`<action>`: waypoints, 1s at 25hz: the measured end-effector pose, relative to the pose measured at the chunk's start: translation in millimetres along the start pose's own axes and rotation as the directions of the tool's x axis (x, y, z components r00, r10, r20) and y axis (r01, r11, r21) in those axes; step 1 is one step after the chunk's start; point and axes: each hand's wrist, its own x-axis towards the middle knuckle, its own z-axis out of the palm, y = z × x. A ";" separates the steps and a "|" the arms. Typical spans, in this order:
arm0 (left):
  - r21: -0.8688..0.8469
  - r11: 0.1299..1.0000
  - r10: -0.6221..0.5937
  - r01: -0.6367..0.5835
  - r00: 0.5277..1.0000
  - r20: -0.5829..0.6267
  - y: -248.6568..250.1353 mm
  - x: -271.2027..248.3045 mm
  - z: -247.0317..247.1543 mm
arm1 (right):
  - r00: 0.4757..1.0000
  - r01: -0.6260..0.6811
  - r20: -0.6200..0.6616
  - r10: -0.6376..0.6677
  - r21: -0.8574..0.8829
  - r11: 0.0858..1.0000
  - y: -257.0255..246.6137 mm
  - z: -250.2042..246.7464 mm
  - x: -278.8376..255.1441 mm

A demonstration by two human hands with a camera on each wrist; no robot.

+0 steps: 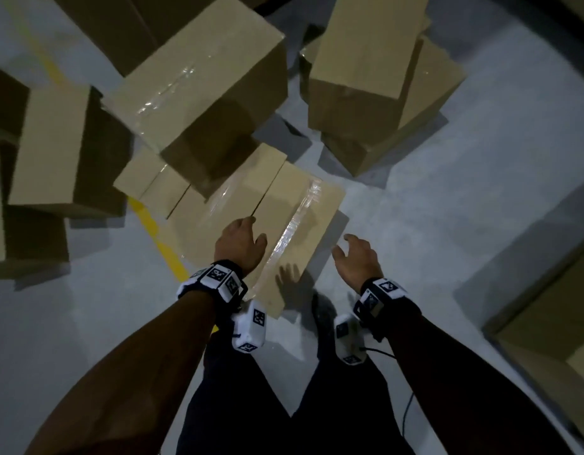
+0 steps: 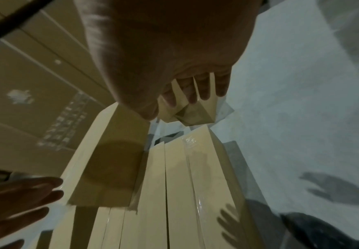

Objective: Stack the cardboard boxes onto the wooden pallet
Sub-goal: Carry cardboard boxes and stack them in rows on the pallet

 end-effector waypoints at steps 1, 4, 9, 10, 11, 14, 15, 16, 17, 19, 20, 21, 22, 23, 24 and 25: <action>-0.011 1.000 0.008 -0.008 1.000 0.028 -13.7 21.7 7.4 | 0.999 -0.043 -0.018 0.044 0.057 0.997 1.2 17.5 14.7; -0.051 0.999 0.023 -0.018 0.995 0.101 -59.7 79.3 40.5 | 0.977 -0.181 -0.080 0.198 0.190 0.965 14.8 80.2 56.7; -0.086 0.993 0.091 -0.078 0.984 0.154 -130.5 164.7 109.0 | 0.917 -0.376 0.002 0.399 0.339 0.862 40.0 182.1 140.1; -0.096 0.992 0.102 -0.088 0.983 0.155 -139.5 177.2 120.9 | 0.908 -0.393 0.008 0.419 0.363 0.845 44.1 197.4 154.6; -0.100 0.990 0.112 -0.097 0.981 0.160 -149.3 190.9 135.1 | 0.903 -0.400 0.015 0.430 0.398 0.825 45.5 213.9 168.1; -0.107 0.988 0.127 -0.111 0.979 0.158 -167.2 222.9 169.6 | 0.896 -0.380 0.012 0.443 0.537 0.753 54.9 255.4 218.4; -0.105 0.988 0.127 -0.111 0.978 0.164 -170.4 230.2 178.7 | 0.893 -0.360 -0.001 0.451 0.600 0.715 59.0 266.0 232.2; -0.102 0.988 0.132 -0.115 0.976 0.175 -173.3 237.5 188.8 | 0.890 -0.352 0.001 0.456 0.636 0.686 68.8 279.9 247.6; -0.106 0.987 0.140 -0.123 0.974 0.179 -175.0 243.3 195.4 | 0.898 -0.338 0.005 0.440 0.648 0.683 78.9 290.6 257.8; -0.102 0.985 0.156 -0.140 0.974 0.167 -179.1 252.3 209.0 | 0.917 -0.311 0.018 0.398 0.658 0.686 96.0 308.7 272.7; -0.092 0.985 0.161 -0.147 0.974 0.162 -178.8 253.8 214.2 | 0.918 -0.300 0.014 0.397 0.679 0.669 97.0 311.4 272.1; -0.081 0.986 0.159 -0.148 0.975 0.155 -177.1 252.6 219.2 | 0.919 -0.284 0.002 0.394 0.695 0.660 96.8 312.7 268.6; -0.072 0.986 0.159 -0.150 0.978 0.137 -175.9 251.8 222.6 | 0.915 -0.275 -0.014 0.402 0.706 0.652 100.8 315.3 269.0; -0.059 0.987 0.153 -0.147 0.980 0.124 -171.9 249.3 225.8 | 0.915 -0.267 -0.027 0.402 0.707 0.655 99.1 309.7 262.0; -0.048 0.989 0.147 -0.143 0.983 0.109 -167.8 247.0 228.0 | 0.917 -0.259 -0.034 0.398 0.709 0.656 103.6 306.7 260.4; -0.048 0.989 0.143 -0.139 0.985 0.100 -164.9 245.2 228.6 | 0.918 -0.250 -0.047 0.394 0.702 0.667 108.3 305.0 259.0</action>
